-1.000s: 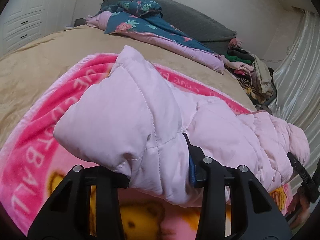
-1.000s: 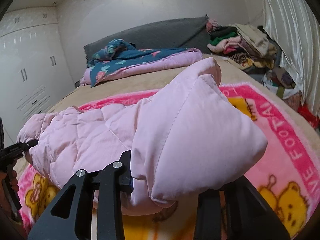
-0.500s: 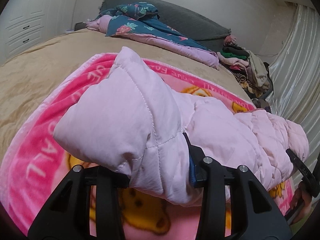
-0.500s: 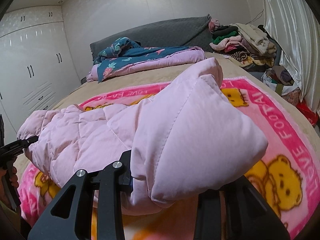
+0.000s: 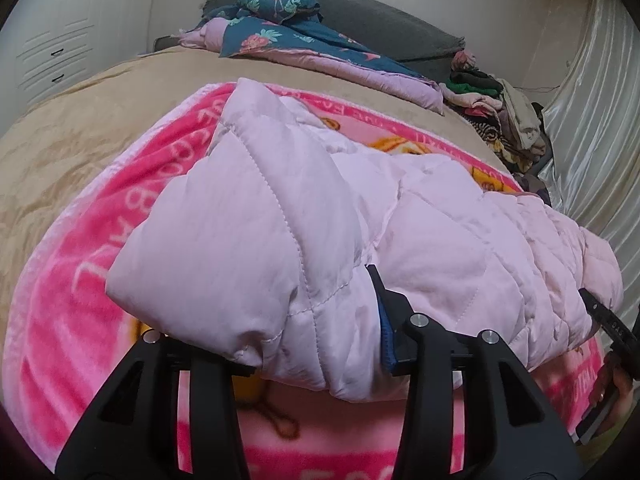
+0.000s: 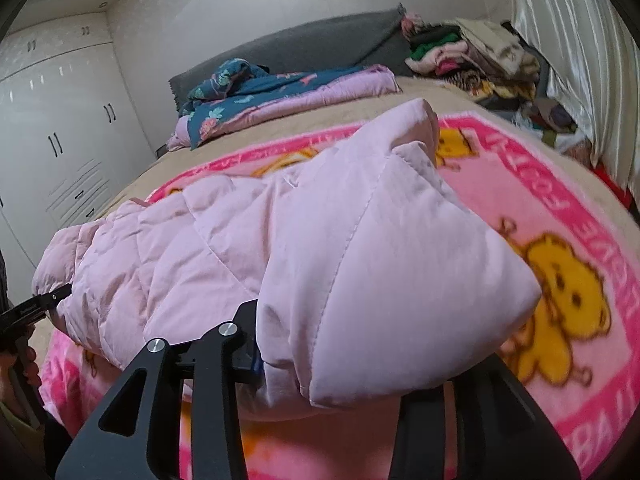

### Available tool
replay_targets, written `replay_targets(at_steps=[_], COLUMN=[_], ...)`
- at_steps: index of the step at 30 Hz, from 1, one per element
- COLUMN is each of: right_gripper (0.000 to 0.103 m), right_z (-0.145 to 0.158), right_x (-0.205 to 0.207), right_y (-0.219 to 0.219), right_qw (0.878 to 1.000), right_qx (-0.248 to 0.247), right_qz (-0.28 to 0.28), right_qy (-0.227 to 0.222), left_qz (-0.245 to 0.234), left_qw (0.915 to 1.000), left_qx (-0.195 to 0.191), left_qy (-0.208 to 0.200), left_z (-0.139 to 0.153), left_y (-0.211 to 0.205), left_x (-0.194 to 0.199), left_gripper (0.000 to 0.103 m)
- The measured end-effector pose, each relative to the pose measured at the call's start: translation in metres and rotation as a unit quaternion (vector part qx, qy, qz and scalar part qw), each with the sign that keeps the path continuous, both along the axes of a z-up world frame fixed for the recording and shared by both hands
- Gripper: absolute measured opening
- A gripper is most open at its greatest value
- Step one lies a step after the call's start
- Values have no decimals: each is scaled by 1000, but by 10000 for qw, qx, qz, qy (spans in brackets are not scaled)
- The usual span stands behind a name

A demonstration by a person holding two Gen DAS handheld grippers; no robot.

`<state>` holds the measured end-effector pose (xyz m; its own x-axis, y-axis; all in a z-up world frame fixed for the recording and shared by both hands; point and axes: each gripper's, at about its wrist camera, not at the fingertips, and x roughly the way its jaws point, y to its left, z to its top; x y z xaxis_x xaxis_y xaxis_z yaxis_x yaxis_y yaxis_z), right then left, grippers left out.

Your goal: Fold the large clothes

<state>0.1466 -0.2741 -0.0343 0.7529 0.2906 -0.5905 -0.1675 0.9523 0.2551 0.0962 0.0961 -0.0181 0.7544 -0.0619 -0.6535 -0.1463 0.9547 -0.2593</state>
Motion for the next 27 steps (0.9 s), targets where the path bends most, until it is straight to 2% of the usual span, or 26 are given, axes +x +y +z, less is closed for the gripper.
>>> replay_targets(at_steps=[6,9,12,15,21,23,27], right_gripper=[52,58,76,84,90,90,97], right_z=[-17,-21,-22,-23,-16,-10,14], right_x=[-3,-5,-12,-22,-47,-56,-73], right_y=[-12,-15,-17,-14,-20,-21,-22], right_qw=[9989,9983,9980,9982,9985,9988,9988], right_qx=[302,363,355,236,51,-53,-373], right_qz=[-134,-140,-102,-45,-139,-185,-303], right_qy=[337,444,519,544,520,449,117], left_qz=[4,32,47,81,142,198,161], left_qw=[9999,9998,9997,9996,9994,9992,9993], left_qx=[88,99,119,145,162,285,336], left_qy=[102,166,208,245,253,182,9], left_z=[-5,-8,-8,-8,-3,2,18], left_y=[-2,-1,-1,-2,-2,-3,-4], left_x=[-6,-8,-11,-16,-35,-44,-58], left_gripper=[42,49,56,63,85,94,94])
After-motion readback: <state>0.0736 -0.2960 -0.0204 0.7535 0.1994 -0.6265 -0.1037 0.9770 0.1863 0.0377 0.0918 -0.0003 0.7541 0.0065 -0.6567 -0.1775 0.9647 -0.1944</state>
